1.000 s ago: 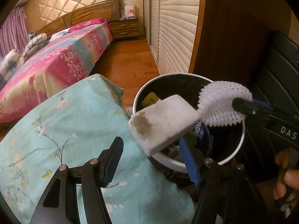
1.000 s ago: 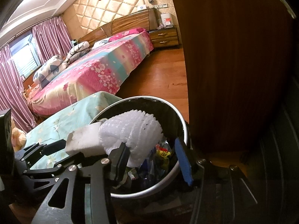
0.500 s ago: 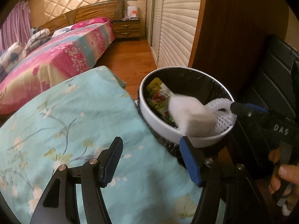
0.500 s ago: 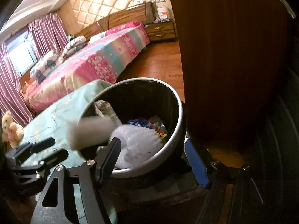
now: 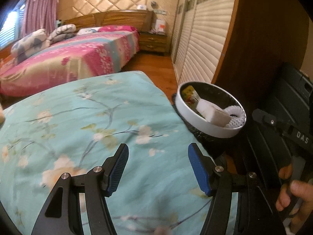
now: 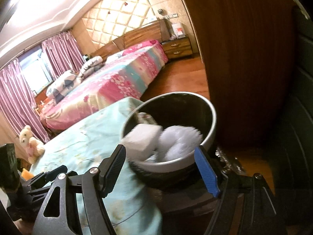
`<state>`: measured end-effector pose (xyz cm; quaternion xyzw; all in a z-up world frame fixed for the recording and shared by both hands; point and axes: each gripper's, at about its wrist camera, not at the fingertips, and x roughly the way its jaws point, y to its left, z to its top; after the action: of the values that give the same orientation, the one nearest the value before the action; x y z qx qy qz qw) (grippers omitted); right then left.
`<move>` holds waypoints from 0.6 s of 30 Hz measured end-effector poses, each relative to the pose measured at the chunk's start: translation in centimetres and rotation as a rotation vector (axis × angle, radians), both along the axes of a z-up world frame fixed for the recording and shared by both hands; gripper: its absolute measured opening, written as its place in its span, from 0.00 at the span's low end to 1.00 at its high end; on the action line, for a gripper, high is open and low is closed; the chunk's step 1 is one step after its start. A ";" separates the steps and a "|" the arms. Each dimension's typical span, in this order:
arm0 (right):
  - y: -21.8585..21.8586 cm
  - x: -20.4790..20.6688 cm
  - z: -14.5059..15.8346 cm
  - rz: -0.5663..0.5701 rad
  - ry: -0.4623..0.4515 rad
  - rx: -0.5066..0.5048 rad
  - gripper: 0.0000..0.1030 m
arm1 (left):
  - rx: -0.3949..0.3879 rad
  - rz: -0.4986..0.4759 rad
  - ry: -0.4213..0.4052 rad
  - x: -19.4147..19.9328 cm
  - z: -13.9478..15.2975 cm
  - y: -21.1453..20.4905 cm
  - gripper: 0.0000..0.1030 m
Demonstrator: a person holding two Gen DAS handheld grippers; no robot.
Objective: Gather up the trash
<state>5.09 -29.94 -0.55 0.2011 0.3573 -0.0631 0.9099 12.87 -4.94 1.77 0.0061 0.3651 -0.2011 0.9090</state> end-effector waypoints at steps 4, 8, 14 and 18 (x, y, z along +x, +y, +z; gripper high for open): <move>3.0 -1.3 0.4 0.046 -0.041 0.009 0.77 | -0.019 0.049 -0.048 -2.8 0.3 2.5 0.65; 5.6 -2.6 0.8 0.087 -0.084 0.003 0.80 | -0.037 0.107 -0.095 -5.8 0.7 5.1 0.69; 8.4 -3.6 2.3 0.123 -0.162 -0.030 0.84 | -0.038 0.168 -0.170 -9.1 1.9 7.6 0.72; 9.7 -4.8 4.4 0.142 -0.238 -0.082 0.96 | -0.052 0.221 -0.252 -11.5 3.1 8.7 0.80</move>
<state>0.30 -20.26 3.89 0.1438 0.2573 0.0110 0.9555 1.40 3.79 4.86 -0.0327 0.2413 -0.1069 0.9640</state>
